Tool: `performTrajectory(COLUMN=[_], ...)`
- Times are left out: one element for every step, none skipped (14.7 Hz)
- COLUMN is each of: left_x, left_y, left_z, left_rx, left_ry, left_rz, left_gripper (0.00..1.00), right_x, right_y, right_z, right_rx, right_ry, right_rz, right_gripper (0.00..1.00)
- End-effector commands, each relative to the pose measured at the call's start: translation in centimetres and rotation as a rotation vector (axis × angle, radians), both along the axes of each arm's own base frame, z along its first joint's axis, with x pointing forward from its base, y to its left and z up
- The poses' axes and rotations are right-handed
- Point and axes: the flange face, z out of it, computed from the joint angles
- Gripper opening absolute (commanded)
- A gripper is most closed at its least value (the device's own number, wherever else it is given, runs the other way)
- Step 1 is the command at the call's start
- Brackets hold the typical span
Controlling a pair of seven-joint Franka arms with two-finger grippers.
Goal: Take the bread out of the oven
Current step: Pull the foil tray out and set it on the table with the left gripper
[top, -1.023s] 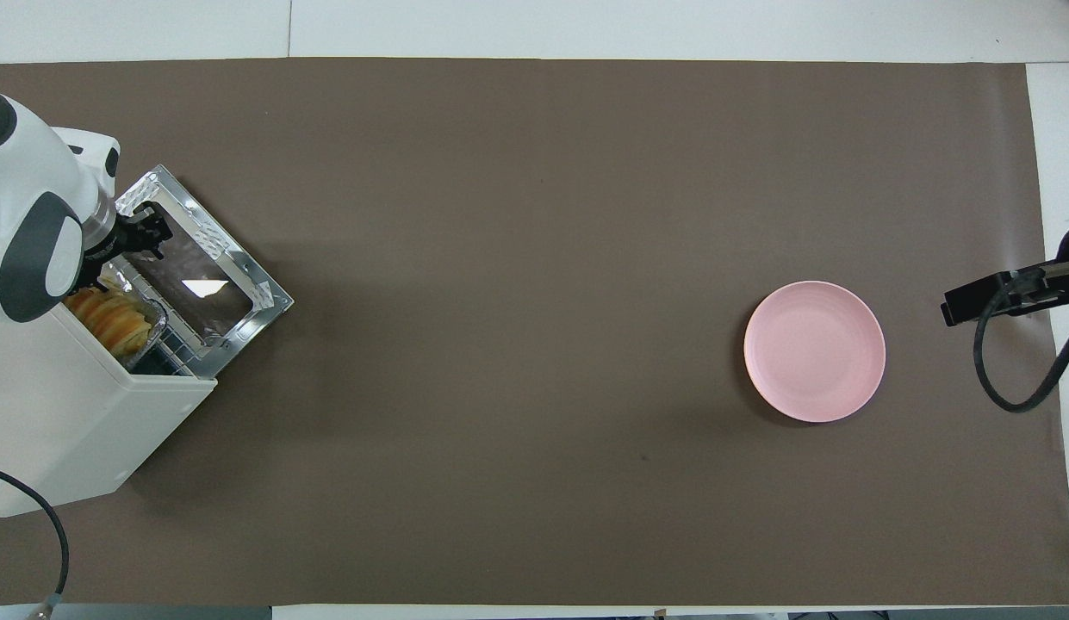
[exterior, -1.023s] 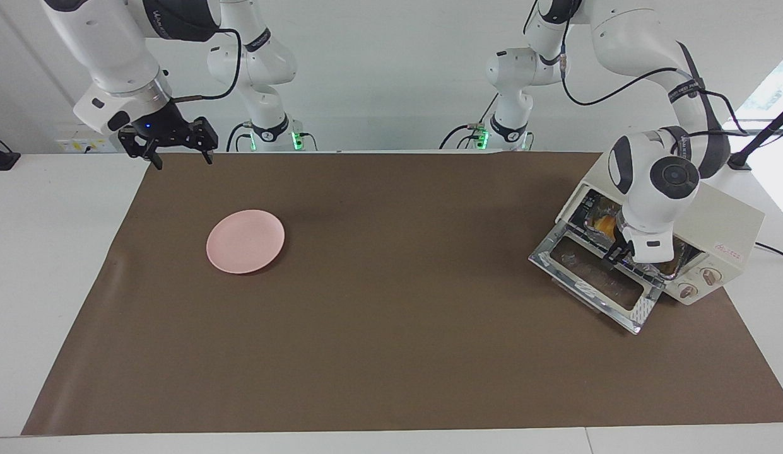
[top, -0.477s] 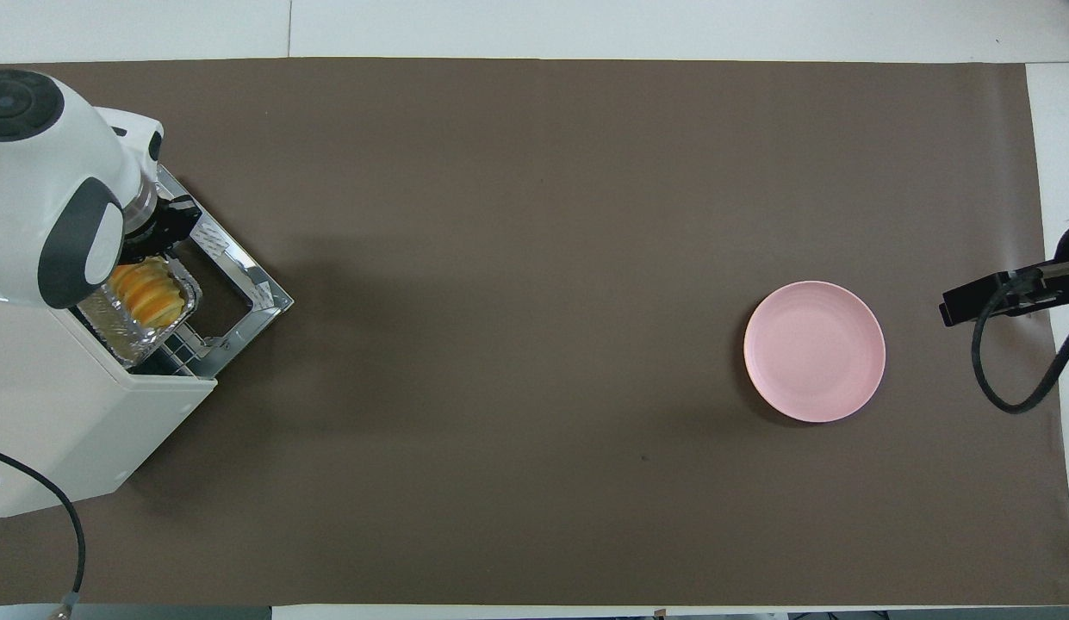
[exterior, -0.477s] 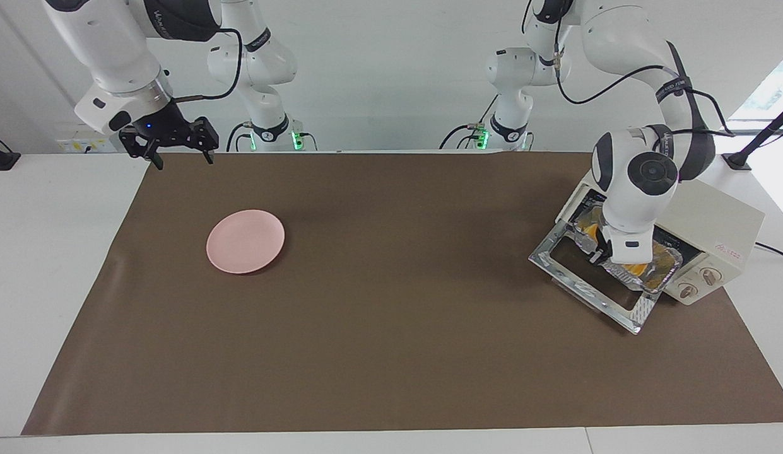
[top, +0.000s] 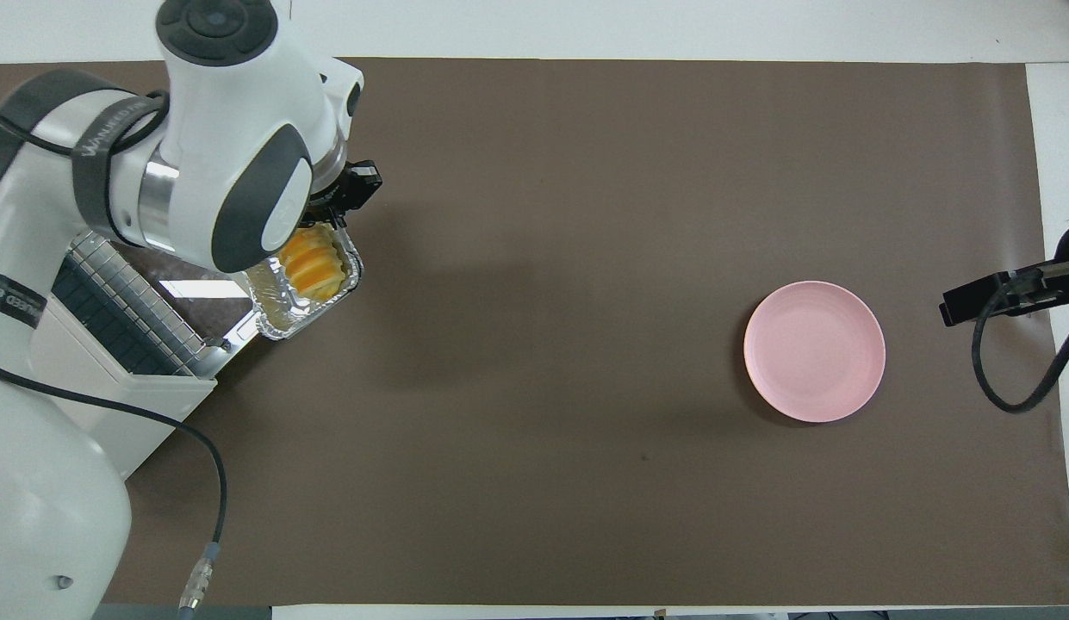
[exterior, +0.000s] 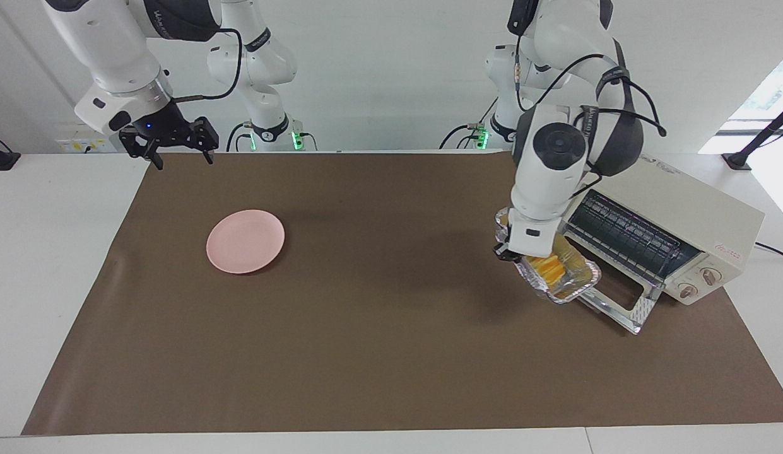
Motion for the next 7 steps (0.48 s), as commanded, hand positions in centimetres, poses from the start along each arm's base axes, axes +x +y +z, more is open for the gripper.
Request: performTrajectory(left_x=[-3.4,-5.4,-7.6,-8.9,-10.2,-11.3,-10.9], left_y=[-6.3,-9.5,-13.4,-15.9,-17.5,-19.2,-20.6], left_z=[0.5,0.3,0.1,-0.3,-0.1,-1.0,-1.8], left_rx=[-0.041,-0.063,-0.138,-0.193,-0.211,-0.224,-0.257], left_ry=[0.048,0.05,0.024,-0.011,-0.036,-0.041,-0.095], left_rz=[-0.087,-0.135,-0.165,-0.181,-0.207,-0.206,-0.137], left_gripper=[0.0,0.0,0.0,0.0,0.0,0.0,0.0], right_x=[-0.7,-0.7,-0.7,-0.7,-0.7,-0.7,-0.7], right_y=[-0.9,-1.2,-1.3,-1.3,-1.2,-1.2,-1.2], right_z=[0.1,0.1,0.1,0.1,0.1,0.1,0.1], right_rx=[0.022,0.022,0.022,0.022,0.022,0.022,0.021], right_ry=[0.0,0.0,0.0,0.0,0.0,0.0,0.0], right_rz=[-0.006,-0.012,-0.012,-0.01,-0.009,-0.007,-0.007], right_gripper=[1.0,1.0,1.0,1.0,1.0,1.0,1.0])
